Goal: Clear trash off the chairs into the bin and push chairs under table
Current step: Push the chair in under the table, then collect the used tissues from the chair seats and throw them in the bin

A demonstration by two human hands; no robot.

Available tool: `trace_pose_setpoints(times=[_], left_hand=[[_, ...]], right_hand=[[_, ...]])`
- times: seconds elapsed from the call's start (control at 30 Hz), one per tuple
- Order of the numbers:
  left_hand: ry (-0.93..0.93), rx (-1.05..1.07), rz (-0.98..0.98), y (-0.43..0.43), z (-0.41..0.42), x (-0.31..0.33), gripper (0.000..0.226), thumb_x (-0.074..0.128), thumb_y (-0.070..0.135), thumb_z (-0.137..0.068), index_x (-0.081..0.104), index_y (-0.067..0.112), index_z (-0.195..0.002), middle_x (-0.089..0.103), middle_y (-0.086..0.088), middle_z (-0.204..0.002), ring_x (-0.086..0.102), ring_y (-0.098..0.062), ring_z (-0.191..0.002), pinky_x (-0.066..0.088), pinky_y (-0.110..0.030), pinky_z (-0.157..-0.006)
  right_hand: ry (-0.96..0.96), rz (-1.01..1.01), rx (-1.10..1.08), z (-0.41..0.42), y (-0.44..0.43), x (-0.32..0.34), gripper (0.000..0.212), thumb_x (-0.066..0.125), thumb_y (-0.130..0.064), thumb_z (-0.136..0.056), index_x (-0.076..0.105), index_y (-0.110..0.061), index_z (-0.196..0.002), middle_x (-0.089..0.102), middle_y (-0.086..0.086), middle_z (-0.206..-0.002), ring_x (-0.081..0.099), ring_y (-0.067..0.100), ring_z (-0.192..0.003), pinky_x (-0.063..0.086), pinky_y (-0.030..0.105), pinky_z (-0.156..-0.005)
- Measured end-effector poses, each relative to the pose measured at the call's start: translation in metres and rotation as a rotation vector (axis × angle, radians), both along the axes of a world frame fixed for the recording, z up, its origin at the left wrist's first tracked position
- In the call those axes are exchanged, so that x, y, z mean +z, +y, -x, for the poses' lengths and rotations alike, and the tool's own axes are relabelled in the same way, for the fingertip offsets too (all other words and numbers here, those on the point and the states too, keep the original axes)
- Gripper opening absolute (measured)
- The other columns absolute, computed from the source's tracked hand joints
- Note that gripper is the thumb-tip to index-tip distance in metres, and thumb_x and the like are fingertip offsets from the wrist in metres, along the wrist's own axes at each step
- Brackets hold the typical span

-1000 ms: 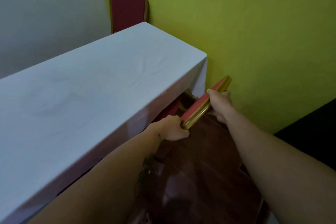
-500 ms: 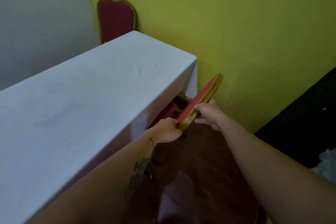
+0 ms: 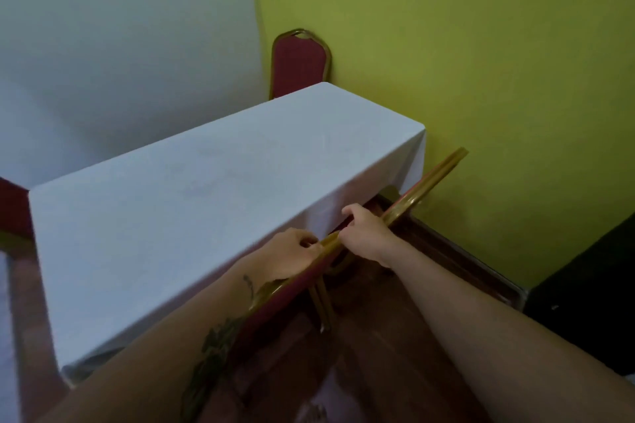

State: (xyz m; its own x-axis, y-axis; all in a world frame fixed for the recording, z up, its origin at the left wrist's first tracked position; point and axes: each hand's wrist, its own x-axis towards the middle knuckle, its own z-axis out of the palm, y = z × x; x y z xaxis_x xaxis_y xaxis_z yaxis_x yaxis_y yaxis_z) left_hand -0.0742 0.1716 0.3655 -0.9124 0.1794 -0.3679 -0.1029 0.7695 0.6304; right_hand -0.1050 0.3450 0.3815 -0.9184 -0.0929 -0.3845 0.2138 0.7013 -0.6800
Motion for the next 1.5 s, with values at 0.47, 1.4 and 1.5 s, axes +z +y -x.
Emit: trace_pose_setpoints(times=[0.47,1.4,1.5], left_hand=[[0.066,0.329,0.17,-0.171,-0.115,0.054,0.036,0.039,0.032,-0.096,0.061,0.005,-0.088,0.064,-0.004,-0.086,0.058,-0.025,-0.084,0.045,-0.037,-0.074],[0.221,0.277,0.513,-0.715,-0.06,0.104,0.03,0.045,0.035,-0.096,0.069,0.018,-0.104,0.071,0.0,-0.101,0.066,-0.019,-0.089,0.057,-0.038,-0.086],[0.208,0.207,0.556,-0.75,-0.017,0.104,0.039,0.044,0.034,-0.098,0.064,0.014,-0.124,0.066,-0.006,-0.126,0.062,-0.026,-0.112,0.05,-0.038,-0.098]], right_hand=[[0.236,-0.321,0.452,-0.068,-0.13,0.06,0.069,0.047,-0.019,-0.079,0.042,-0.018,-0.147,0.043,0.006,-0.146,0.047,0.031,-0.129,0.047,0.046,-0.103],[0.232,-0.259,0.475,0.02,-0.65,0.066,0.066,0.05,-0.013,-0.089,0.035,-0.015,-0.153,0.038,0.01,-0.157,0.043,0.029,-0.138,0.046,0.042,-0.106],[0.22,-0.222,0.4,0.067,-0.681,0.053,0.061,0.05,-0.012,-0.091,0.039,-0.012,-0.151,0.042,0.012,-0.154,0.045,0.03,-0.136,0.045,0.038,-0.104]])
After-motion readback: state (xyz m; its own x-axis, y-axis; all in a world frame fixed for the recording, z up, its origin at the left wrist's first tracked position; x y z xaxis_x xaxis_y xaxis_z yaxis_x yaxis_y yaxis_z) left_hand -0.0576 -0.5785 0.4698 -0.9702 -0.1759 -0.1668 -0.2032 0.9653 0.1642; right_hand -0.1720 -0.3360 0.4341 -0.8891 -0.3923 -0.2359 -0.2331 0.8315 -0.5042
